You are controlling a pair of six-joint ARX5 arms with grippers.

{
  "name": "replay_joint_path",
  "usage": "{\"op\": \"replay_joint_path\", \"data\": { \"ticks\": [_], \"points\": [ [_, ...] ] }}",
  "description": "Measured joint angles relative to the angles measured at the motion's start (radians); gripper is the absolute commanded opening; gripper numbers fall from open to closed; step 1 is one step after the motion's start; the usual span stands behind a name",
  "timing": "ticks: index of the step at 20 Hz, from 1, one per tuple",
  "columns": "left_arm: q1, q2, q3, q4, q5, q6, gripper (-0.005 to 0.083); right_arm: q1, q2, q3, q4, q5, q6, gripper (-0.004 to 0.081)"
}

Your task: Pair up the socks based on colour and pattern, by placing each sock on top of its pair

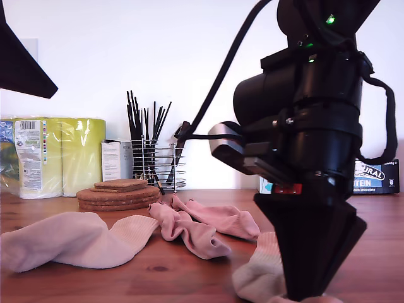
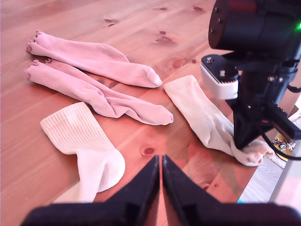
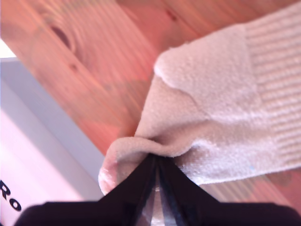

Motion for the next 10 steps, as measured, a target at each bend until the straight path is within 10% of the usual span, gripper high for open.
{"op": "replay_joint_path", "data": {
  "ticks": [8,10],
  "points": [
    [0.000,0.034,0.002,-0.006,-0.027,0.086,-0.0004,-0.032,-0.372,0.033,0.046,0.007,0.037,-0.0013],
    [0.000,0.093,0.005,-0.021,-0.066,0.180,0.0144,-0.032,-0.408,0.034,0.128,0.016,0.008,-0.0013]
  ]
}}
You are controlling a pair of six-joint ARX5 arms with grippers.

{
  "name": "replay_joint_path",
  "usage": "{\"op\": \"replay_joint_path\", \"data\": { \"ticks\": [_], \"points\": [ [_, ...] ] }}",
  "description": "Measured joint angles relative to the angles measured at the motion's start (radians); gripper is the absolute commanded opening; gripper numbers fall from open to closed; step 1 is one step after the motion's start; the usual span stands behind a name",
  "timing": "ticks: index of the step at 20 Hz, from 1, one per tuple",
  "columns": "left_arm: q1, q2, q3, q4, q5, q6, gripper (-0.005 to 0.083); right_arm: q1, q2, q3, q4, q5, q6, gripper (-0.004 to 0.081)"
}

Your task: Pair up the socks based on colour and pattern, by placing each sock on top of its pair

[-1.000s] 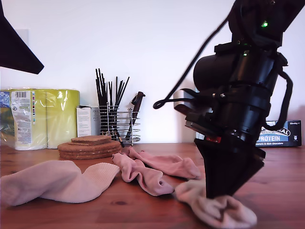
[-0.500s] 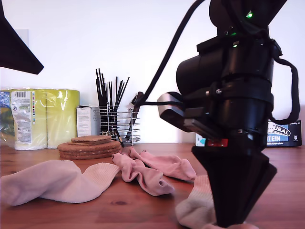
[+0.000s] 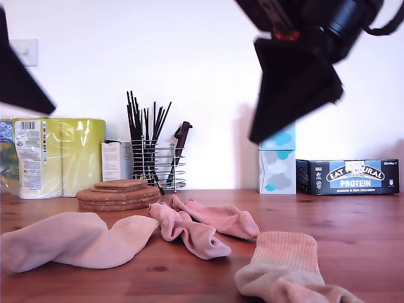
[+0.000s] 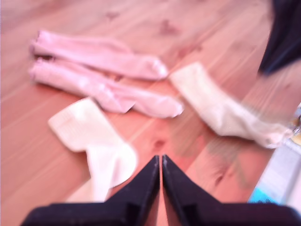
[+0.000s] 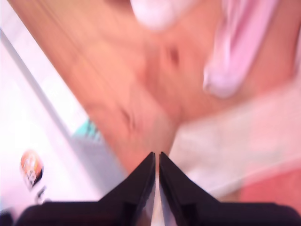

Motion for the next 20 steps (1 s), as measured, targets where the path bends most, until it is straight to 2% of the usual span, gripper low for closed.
{"op": "replay_joint_path", "data": {
  "ticks": [2,3,4,8,11,12,13,14,16,18,20],
  "points": [
    [0.000,0.087,0.002,-0.002,-0.024,0.087,0.0424,0.000,-0.040,0.000,0.066,0.039,-0.016,-0.0013],
    [0.000,0.135,0.002,0.008,-0.047,0.120,0.0511,0.000,-0.071,0.000,0.076,0.062,-0.016,-0.0013],
    [0.000,0.180,0.002,0.026,-0.085,0.144,0.0539,0.000,-0.110,0.000,0.078,0.085,-0.016,-0.0013],
    [0.000,0.336,0.002,0.129,-0.222,0.238,0.0538,0.000,-0.275,0.000,0.061,0.104,-0.038,-0.0013],
    [0.000,0.425,0.002,0.204,-0.259,0.266,0.0533,0.000,-0.328,0.000,0.014,0.113,-0.041,-0.0013],
    [0.000,0.446,0.002,0.227,-0.260,0.266,0.0524,0.000,-0.335,0.000,-0.002,0.115,-0.041,-0.0013],
    [0.000,0.465,0.002,0.248,-0.260,0.266,0.0473,0.000,-0.341,0.000,-0.019,0.116,-0.042,-0.0013],
    [0.000,0.482,0.002,0.254,-0.260,0.266,0.0390,0.000,-0.348,0.000,-0.038,0.116,-0.042,-0.0013],
    [0.000,0.513,0.002,0.249,-0.260,0.261,0.0171,0.000,-0.367,0.000,-0.059,0.117,-0.042,-0.0013],
    [0.000,0.529,0.002,0.233,-0.252,0.216,-0.0009,0.000,-0.382,0.000,-0.066,0.125,-0.042,-0.0013],
    [0.000,0.528,0.010,0.196,-0.240,0.139,-0.0020,0.000,-0.383,0.000,-0.071,0.133,-0.053,-0.0013]
  ]
}}
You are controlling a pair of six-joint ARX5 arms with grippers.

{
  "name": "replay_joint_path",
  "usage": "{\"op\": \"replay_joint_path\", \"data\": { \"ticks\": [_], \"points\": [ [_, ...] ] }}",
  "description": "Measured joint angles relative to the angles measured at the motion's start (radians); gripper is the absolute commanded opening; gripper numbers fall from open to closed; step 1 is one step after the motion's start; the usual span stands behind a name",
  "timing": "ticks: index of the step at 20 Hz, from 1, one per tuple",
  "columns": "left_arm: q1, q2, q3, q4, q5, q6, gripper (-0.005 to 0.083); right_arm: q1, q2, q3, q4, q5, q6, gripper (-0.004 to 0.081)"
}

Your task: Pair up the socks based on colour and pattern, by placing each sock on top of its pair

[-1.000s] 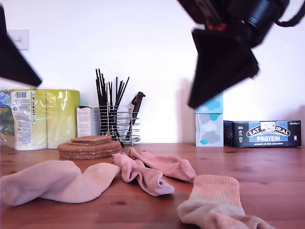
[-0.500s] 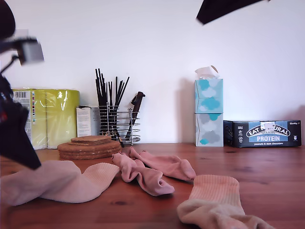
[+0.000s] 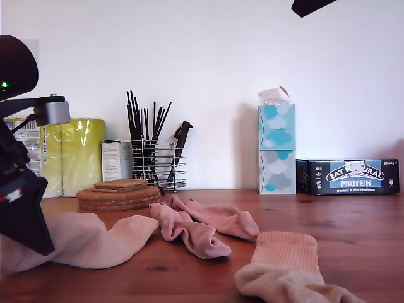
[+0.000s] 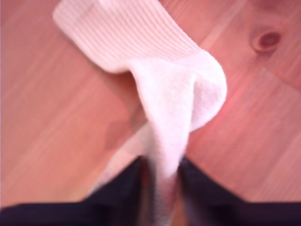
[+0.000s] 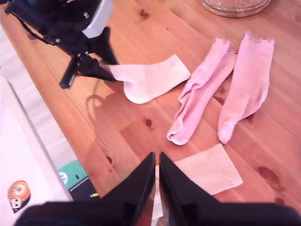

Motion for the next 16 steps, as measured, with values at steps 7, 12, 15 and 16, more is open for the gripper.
{"op": "replay_joint_path", "data": {
  "ticks": [7,12,15,16],
  "points": [
    [0.001,0.000,0.372,-0.346,0.303,-0.519,-0.0020,0.000,0.000,0.000,-0.005,0.005,-0.056,-0.0012],
    [-0.016,-0.002,0.496,-0.296,0.563,-0.858,-0.0020,0.001,0.001,0.000,0.058,0.008,-0.251,0.0158],
    [-0.046,-0.002,0.521,-0.216,0.643,-0.989,-0.0020,0.014,0.004,0.000,0.174,-0.009,-0.396,0.0290],
    [-0.053,-0.002,0.526,-0.184,0.649,-1.031,-0.0020,0.024,0.011,0.000,0.222,-0.032,-0.438,0.0306]
  ]
}}
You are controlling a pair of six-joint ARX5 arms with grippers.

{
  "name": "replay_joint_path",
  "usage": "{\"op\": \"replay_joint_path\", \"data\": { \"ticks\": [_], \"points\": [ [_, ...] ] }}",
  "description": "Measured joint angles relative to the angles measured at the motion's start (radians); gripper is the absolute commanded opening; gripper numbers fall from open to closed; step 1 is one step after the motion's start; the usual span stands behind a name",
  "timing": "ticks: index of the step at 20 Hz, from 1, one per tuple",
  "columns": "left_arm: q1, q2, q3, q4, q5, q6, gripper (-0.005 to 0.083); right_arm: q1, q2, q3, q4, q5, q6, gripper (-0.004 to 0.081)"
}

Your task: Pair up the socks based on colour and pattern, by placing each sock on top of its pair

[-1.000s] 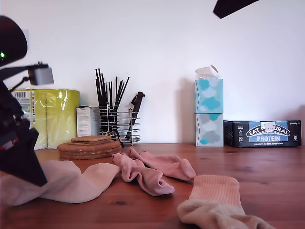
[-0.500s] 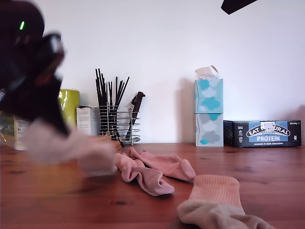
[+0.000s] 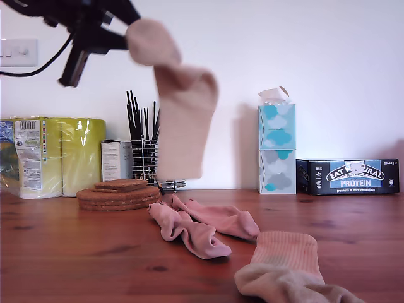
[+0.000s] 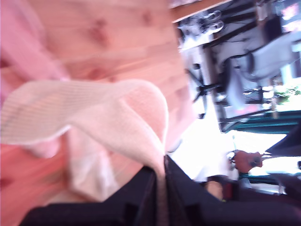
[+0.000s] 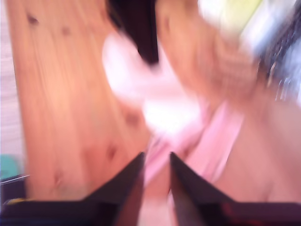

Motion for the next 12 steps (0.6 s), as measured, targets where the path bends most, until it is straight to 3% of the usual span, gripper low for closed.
{"op": "replay_joint_path", "data": {
  "ticks": [5,8,12],
  "points": [
    [-0.006,0.000,0.005,0.174,0.005,-0.220,-0.0020,0.104,0.076,0.000,0.163,-0.023,-0.185,0.0395],
    [-0.011,0.000,0.005,0.256,0.004,-0.324,-0.0020,0.148,0.142,0.000,0.241,0.044,-0.263,0.0432],
    [-0.043,0.000,0.005,0.286,0.010,-0.377,-0.0020,0.166,0.204,0.000,0.367,0.170,-0.311,0.0461]
  ]
}}
